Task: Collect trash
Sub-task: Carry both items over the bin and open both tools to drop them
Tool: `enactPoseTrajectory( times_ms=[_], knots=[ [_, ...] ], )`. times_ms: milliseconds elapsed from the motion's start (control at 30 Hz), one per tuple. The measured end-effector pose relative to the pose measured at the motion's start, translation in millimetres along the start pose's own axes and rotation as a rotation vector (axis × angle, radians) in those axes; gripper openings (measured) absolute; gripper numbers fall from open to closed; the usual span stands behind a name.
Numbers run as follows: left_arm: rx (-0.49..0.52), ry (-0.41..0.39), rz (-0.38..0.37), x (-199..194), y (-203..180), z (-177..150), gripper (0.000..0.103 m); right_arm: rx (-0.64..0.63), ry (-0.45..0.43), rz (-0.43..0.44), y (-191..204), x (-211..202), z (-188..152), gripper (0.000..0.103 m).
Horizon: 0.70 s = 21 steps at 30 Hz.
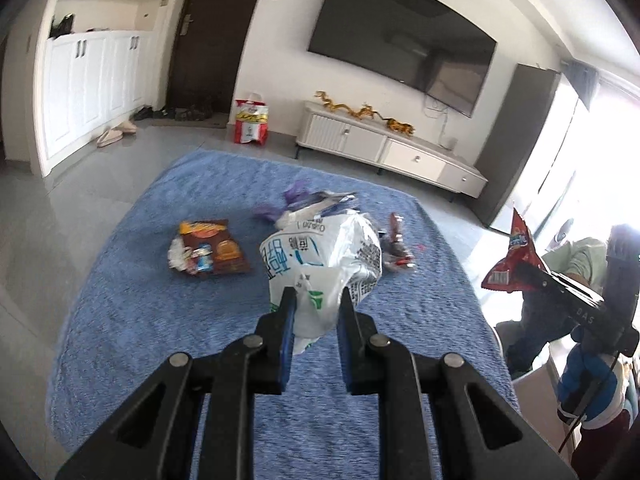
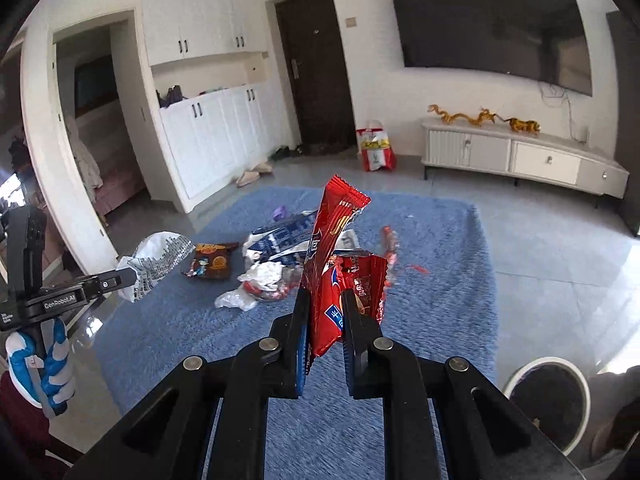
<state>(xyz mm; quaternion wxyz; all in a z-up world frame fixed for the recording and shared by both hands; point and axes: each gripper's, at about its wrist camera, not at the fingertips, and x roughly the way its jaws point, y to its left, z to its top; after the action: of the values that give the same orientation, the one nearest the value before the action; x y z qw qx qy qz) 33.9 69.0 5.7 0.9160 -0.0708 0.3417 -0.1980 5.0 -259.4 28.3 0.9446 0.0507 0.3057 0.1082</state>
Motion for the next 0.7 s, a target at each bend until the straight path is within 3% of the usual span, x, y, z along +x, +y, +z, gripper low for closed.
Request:
enactPoseTrajectory(
  times_ms=[200,367,567,700],
  knots=[
    [0.092,0.036,-0.061,21.2,-55.5,9.2,0.018,0.041,-0.017,-0.099,-41.7,-25.7,-12.4,0.014],
    [0.194,0.094,-0.133,57.1,-119.1,13.7,0.018,0.085,-0.015,-0.232,-97.6,-48.2,-28.7,0.014],
    [0.319,0.196,-0.225,117.9,-211.0,11.4,0.018,0.127,0.019,-0.382,-165.3,-63.0,-50.2,0.015],
    [0.361,0.286,-0.288,166.7,-274.5,3.1,0.018,0.164,0.063,-0.435,-203.3,-57.9,-63.4,0.015]
  ],
)
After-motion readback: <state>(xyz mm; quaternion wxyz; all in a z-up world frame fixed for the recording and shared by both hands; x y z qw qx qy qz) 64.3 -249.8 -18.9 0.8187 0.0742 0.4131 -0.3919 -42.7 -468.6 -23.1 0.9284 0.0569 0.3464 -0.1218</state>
